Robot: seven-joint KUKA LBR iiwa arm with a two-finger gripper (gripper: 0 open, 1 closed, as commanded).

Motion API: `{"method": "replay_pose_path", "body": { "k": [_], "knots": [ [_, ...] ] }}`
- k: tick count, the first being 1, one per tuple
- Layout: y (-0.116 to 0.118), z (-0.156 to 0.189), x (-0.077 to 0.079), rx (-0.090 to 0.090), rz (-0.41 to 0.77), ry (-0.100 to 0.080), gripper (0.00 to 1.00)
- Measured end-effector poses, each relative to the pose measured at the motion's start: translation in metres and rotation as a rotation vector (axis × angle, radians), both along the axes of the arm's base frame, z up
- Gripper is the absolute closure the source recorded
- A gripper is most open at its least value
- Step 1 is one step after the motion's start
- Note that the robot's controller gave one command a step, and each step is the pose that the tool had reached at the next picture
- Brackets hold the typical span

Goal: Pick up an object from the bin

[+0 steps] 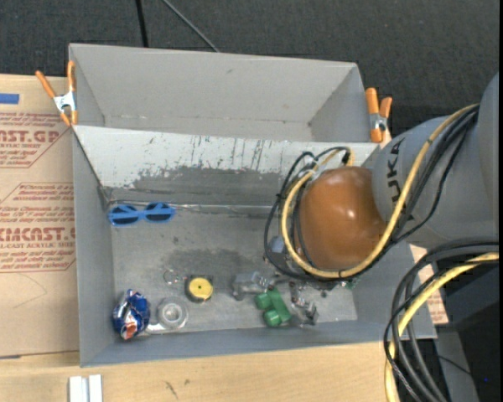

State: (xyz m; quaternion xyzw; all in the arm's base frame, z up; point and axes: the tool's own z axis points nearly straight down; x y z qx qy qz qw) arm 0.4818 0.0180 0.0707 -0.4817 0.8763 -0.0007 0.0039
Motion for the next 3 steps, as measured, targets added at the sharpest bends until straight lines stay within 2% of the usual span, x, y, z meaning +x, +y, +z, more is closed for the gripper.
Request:
{"method": "replay_pose_path", "body": {
  "k": [1,2,3],
  "knots": [
    [0.000,-0.001,-0.002,0.000,-0.004,0.008,1.00],
    [-0.010,0.115,0.007,-0.004,0.686,0.003,1.00],
    [-0.023,0.161,0.033,-0.005,0.658,0.000,1.00]
  ]
}}
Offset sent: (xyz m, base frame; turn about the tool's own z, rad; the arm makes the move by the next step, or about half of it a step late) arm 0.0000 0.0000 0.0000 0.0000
